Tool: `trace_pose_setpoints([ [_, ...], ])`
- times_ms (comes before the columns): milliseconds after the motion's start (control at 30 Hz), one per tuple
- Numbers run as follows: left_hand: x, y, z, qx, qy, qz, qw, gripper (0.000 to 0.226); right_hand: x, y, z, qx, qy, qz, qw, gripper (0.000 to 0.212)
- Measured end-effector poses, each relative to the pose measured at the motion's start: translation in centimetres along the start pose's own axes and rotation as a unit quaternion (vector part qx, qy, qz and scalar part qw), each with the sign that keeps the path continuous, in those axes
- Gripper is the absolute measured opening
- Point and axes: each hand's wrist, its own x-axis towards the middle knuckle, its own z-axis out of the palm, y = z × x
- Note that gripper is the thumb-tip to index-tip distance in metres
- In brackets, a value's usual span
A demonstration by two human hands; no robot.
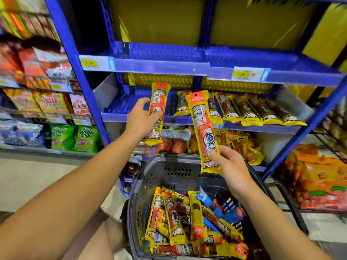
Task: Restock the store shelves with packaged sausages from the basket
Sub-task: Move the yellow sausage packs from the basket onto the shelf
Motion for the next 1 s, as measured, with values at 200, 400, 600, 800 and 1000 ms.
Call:
trace_pose_setpoints([
  [200,4.0,1.7,1.8,0.032,-0.032,-0.027,0.999,0.046,2.1,-1.9,0.6,0.060,0.020,0.022,0.998,0.030],
  [400,5.1,2.0,1.4,-0.004,-0.130,-0.047,0.990,0.055,3.7,-2.6,0.6,0.112,0.021,0.050,0.992,0.019],
  [600,5.1,0.6,-0.8,0.184,-0.164,0.046,0.968,0.053,4.1,-2.0,0.4,0.128,0.003,0.052,0.990,0.023],
  [800,5.3,0.0,-0.5,0.263,-0.190,0.090,0.941,0.063,4.7,-1.5,0.3,0.140,0.005,0.043,0.989,0.039],
  [1000,6.0,-0.3,0.5,0.269,-0.197,0.106,0.937,0.063,5.3,-1.5,0.0,0.115,0.041,0.063,0.991,0.005],
])
